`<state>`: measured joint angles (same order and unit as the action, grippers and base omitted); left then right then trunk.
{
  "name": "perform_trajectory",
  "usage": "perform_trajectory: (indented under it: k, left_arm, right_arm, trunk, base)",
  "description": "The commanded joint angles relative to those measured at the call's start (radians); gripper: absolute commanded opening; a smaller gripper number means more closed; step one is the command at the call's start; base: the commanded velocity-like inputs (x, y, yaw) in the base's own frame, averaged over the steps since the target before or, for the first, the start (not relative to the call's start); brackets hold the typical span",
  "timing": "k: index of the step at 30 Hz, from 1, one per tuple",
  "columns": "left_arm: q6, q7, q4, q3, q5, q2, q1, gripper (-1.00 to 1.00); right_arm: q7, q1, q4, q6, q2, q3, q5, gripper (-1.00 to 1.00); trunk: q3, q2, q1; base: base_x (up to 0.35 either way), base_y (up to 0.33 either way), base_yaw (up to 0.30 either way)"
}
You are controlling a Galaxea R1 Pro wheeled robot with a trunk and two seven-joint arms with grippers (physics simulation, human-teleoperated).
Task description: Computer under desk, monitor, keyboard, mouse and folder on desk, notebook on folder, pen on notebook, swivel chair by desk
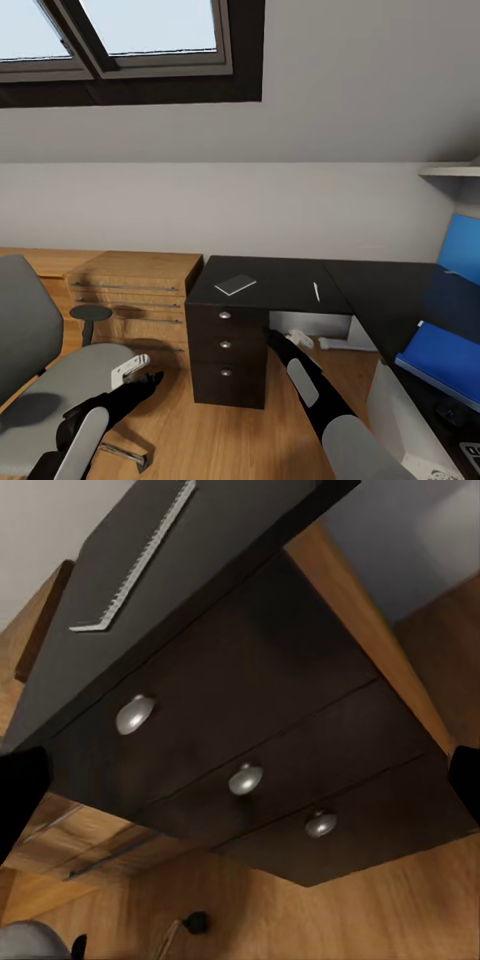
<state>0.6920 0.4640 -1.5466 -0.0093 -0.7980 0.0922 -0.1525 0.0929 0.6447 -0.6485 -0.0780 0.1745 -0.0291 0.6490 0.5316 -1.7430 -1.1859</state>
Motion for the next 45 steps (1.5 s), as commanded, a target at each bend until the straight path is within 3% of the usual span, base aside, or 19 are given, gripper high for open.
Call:
perform_trajectory:
  k: [1,14,19,27,33,39,45]
  left_arm:
    - [0.001,0.010,-0.001,-0.001,-0.011,0.001,-0.001,1.00]
    - [-0.003,0.015,0.033,-0.003,0.002,-0.002,-0.001,1.00]
    - [-0.002,0.009,0.034,-0.003,0.005,0.000,0.000,1.00]
    - [-0.004,0.006,0.036,-0.004,0.005,0.000,0.001,1.00]
    - [-0.005,0.005,0.038,-0.006,0.004,-0.002,0.001,1.00]
    - [-0.005,0.004,0.070,-0.035,0.005,-0.028,0.001,1.00]
    - [-0.005,0.004,0.067,-0.023,0.009,-0.038,0.001,1.00]
  right_arm:
    - [0.004,0.000,-0.004,-0.004,0.000,-0.001,0.006,1.00]
    - [-0.006,0.000,-0.003,-0.002,0.000,0.000,0.003,1.00]
    - [-0.015,0.000,-0.004,-0.003,0.000,-0.001,0.003,1.00]
    - [-0.144,0.000,0.019,-0.003,0.000,0.000,0.001,1.00]
    - [-0.153,0.000,0.038,-0.001,0.000,0.001,0.000,1.00]
    - [-0.180,-0.010,0.037,0.032,-0.005,0.004,0.031,1.00]
    - [-0.162,-0.010,0.031,0.066,-0.025,0.000,-0.003,1.00]
  trunk:
    - [0.004,-0.008,-0.004]
    - [0.046,-0.099,-0.054]
    - [0.048,-0.099,-0.054]
    - [0.055,-0.099,-0.054]
    - [0.056,-0.099,-0.054]
    - [0.053,-0.092,-0.050]
    - [0.034,-0.050,-0.027]
  base:
    - [0.000,0.000,0.093]
    - [0.000,0.000,0.229]
    - [0.000,0.000,0.261]
    - [0.112,0.000,0.188]
    - [0.310,0.000,0.020]
    - [0.000,0.000,0.000]
    - [0.000,0.000,0.000]
